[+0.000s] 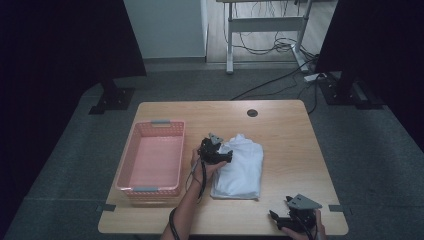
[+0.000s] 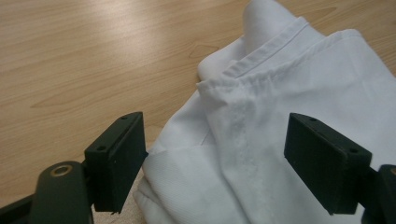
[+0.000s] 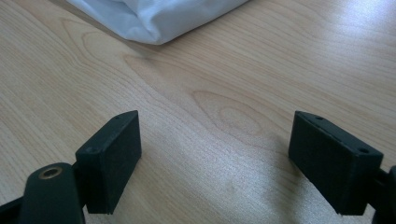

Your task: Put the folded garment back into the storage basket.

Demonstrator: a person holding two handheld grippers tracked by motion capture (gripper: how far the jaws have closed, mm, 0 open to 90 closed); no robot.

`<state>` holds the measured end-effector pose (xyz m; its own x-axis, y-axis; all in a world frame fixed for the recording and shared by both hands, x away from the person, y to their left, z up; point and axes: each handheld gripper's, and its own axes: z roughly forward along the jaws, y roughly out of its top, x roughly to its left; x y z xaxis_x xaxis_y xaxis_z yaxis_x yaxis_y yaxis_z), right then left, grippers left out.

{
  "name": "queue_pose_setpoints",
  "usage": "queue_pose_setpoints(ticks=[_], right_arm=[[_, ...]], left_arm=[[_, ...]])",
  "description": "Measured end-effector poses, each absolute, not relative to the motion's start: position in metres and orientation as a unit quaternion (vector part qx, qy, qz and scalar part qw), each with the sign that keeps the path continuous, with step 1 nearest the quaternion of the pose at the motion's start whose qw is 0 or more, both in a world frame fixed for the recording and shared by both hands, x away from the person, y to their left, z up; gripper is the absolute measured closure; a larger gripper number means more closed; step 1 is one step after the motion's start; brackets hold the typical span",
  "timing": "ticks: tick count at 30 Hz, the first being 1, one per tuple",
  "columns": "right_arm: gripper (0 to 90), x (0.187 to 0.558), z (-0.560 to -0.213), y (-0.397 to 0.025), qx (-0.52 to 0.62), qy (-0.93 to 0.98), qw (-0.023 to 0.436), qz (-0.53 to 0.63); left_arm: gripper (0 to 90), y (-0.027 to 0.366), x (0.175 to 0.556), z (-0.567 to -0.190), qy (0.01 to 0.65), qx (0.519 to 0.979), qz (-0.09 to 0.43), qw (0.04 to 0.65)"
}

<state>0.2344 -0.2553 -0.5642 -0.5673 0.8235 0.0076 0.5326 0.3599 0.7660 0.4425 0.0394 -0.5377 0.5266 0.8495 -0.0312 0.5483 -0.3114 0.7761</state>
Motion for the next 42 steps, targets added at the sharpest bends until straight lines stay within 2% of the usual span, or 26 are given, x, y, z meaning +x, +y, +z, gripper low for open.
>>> queue_pose_setpoints(ticks=[22,34,39,41,42], right_arm=[[16.9,0.235,-0.564,-0.255,0.422,0.802,0.194,0.376],[16.9,0.235,-0.564,-0.255,0.423,0.802,0.194,0.376],[16.9,0.235,-0.564,-0.255,0.423,0.801,0.194,0.376],[16.8,0.235,-0.564,-0.255,0.423,0.801,0.194,0.376],[16.8,0.235,-0.564,-0.255,0.423,0.801,0.194,0.376]], left_arm=[[14.0,0.041,0.448,-0.556,0.465,0.782,0.187,0.370],[14.5,0.040,0.448,-0.556,0.460,0.788,0.188,0.363],[20.0,0.040,0.446,-0.556,0.449,0.792,0.186,0.370],[27.3,0.040,0.444,-0.556,0.442,0.794,0.185,0.374],[27.3,0.040,0.444,-0.556,0.440,0.795,0.183,0.376]])
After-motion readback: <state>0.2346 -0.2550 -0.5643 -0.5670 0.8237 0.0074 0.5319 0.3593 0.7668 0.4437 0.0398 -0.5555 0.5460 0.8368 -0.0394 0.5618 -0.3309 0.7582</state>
